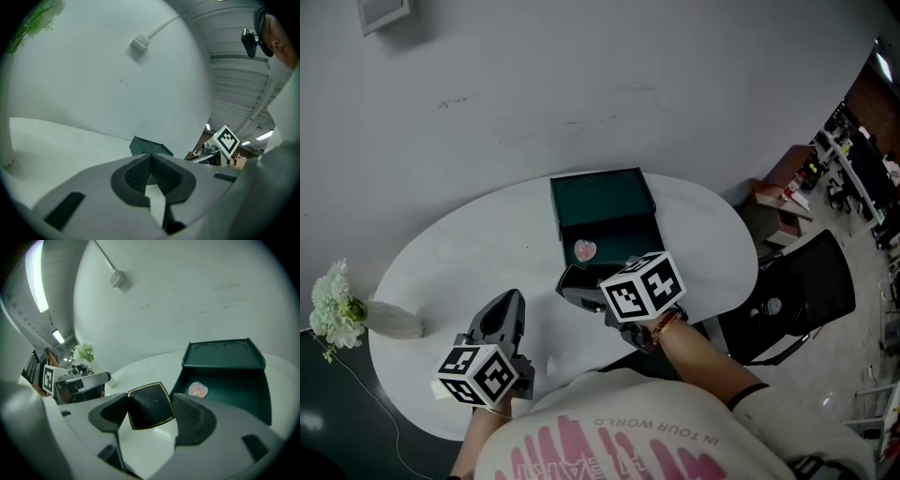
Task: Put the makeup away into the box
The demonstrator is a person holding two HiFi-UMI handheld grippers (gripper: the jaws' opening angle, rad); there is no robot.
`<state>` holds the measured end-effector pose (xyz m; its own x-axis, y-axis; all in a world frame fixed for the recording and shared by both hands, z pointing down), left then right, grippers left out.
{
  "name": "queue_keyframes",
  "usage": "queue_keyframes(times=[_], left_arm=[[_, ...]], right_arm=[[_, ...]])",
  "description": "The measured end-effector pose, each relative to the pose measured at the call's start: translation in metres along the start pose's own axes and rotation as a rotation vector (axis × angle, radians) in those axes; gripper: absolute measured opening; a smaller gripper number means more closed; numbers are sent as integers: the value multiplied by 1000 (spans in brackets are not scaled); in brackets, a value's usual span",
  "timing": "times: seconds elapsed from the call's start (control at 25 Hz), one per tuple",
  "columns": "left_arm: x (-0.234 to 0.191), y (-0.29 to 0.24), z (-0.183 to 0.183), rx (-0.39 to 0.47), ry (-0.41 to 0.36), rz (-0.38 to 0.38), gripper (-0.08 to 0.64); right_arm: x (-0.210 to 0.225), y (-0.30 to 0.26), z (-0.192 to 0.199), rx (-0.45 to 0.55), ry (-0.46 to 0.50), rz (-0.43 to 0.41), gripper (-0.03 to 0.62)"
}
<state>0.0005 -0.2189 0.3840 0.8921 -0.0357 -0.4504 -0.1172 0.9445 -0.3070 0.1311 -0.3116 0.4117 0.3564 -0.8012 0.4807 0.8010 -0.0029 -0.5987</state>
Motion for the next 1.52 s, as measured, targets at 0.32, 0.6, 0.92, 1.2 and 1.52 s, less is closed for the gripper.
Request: queue_keyframes(times=[0.32,0.6,0.92,1.2,1.52], left_arm=[[23,-23,5,36,25,-45,2],[25,-27,16,35,39,-94,2],[14,-23,32,24,75,-145,2],[3,-20,27,31,73,-182,2],[-4,-15,22,44,79,-220,2]], right_arm=[[46,30,-5,-12,28,9,307],[87,41,-2,-8,-5,31,307],[125,48,-4,-21,-16,96,307],[148,48,-8,-77,4,156,307],[162,37,-5,-187,57,201,307]])
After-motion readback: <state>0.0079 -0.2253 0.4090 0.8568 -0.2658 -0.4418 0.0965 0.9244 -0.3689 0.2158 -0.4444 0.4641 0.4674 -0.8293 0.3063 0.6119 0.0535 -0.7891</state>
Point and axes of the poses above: the fingertips, and each gripper's own axes: y backward along the fingers, x to its right, z out of its underside, the point moved 4 cm from there along y, backward along the fingers, and after that the axes turned 6 degrees about -z, right-handed, at the moved point
